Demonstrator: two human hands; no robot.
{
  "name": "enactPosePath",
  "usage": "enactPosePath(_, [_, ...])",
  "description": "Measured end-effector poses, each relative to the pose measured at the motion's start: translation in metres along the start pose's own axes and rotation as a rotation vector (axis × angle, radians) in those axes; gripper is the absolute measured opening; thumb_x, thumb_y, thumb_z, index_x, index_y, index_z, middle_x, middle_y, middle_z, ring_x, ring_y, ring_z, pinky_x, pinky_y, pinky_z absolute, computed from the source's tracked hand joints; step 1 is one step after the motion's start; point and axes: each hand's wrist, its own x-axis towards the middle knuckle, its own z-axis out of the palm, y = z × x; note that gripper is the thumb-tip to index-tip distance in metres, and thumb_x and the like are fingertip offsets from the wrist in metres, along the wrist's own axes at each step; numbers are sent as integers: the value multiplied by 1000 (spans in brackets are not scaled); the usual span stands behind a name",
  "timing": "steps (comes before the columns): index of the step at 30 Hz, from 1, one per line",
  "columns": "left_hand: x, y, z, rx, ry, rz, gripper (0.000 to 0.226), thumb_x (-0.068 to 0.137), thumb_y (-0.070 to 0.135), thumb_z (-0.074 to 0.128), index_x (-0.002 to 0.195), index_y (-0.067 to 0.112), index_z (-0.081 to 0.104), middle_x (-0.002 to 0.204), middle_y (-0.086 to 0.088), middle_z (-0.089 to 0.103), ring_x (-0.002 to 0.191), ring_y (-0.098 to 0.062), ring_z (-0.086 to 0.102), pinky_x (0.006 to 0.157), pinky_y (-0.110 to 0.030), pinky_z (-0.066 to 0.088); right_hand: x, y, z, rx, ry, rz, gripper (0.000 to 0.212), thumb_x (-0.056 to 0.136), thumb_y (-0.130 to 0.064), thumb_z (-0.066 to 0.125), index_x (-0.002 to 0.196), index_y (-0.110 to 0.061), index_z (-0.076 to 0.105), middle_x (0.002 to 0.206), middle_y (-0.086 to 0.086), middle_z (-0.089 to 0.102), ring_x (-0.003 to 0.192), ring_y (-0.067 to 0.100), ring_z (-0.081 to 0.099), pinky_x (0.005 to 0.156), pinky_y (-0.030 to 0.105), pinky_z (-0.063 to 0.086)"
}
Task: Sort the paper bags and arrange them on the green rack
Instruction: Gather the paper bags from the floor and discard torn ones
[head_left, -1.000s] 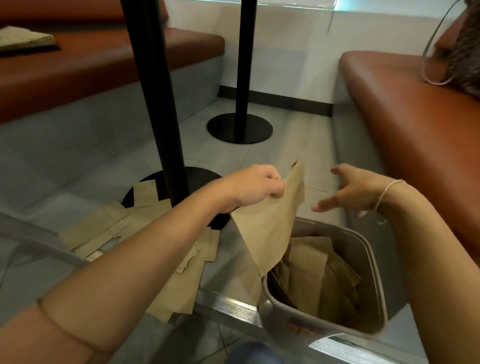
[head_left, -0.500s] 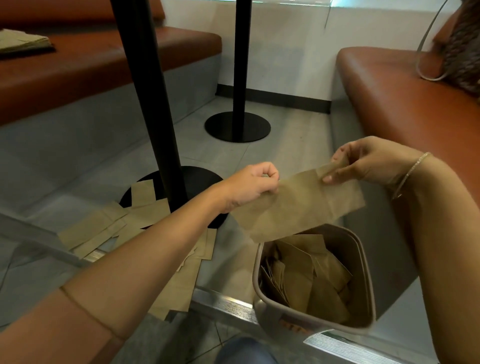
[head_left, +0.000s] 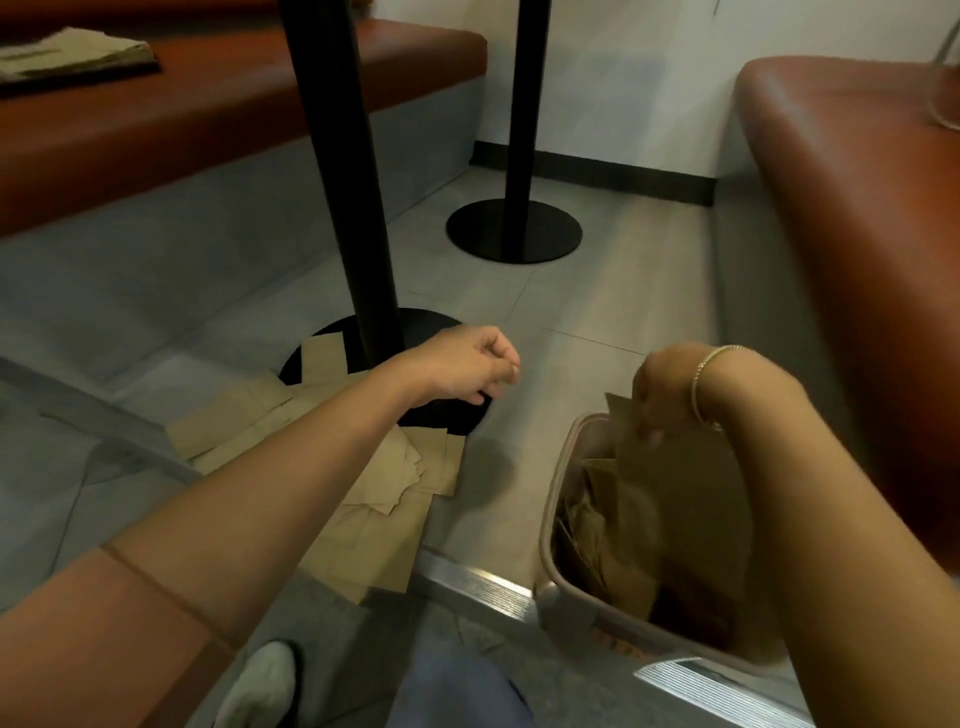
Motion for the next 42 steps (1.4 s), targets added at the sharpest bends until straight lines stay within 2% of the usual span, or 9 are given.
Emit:
enactPosePath(3, [6,-37,-20,10,11,-82,5,93,17,55,93,22,56,97,3,64,92,-14,62,80,-28,52,20,-33,1,76,42,-16,29,80,-39,68,77,-14,54,75,2,56,72,19,53,69,25,44])
enactPosePath(7, [17,-100,-51,103,34,-243,7,93,16,54,89,22,57,100,0,61,89,-15,60,74,-28,52,58,-91,0,165,141,-65,49,80,-45,67,113,-10,59,104,8,57,107,29,56,88,36,47])
enactPosePath(11, [25,-160,-70,209,51,-402,3,93,21,53,93,18,54,105,-4,58,92,-19,58,70,-26,48,102,-157,14,343,143,-111,48,81,-38,67,118,-8,57,110,10,59,104,29,57,77,33,44])
enactPosePath(15, [27,-207,-83,372,-38,-540,28,94,23,52,113,4,57,112,-15,61,92,-24,59,65,-27,46,148,-223,52,561,88,-118,32,87,-26,61,111,-5,57,87,6,55,84,21,55,77,30,48])
enactPosePath(18, [29,-240,-95,468,-86,-647,33,94,29,53,116,4,58,113,-13,61,94,-24,60,64,-27,47,182,-263,104,680,14,-42,34,87,-19,60,118,-7,54,110,8,58,94,21,55,77,27,46])
enactPosePath(22, [45,-277,-96,503,-109,-673,36,95,29,49,117,1,57,97,-10,57,85,-22,54,61,-25,44,213,-291,161,834,-70,115,58,84,-30,63,132,-10,37,127,10,49,117,27,50,95,34,45])
enactPosePath(25, [55,-293,-91,580,-174,-640,36,95,29,47,117,2,58,85,-5,56,76,-17,50,53,-21,36,230,-306,177,877,-46,200,68,79,-37,70,130,-12,33,127,10,46,119,29,49,96,35,43])
enactPosePath(29, [65,-295,-88,692,-212,-584,39,98,29,42,118,0,56,119,-14,59,85,-18,44,48,-17,25,244,-317,185,968,1,281,49,86,-20,59,126,-10,32,122,13,53,113,31,54,91,38,46])
enactPosePath(42, [76,-307,-74,688,-143,-528,39,98,25,42,129,2,47,130,-16,51,119,-29,49,94,-31,40,265,-319,198,1007,100,314,39,86,-15,55,121,-9,39,111,14,61,108,33,56,89,41,47])
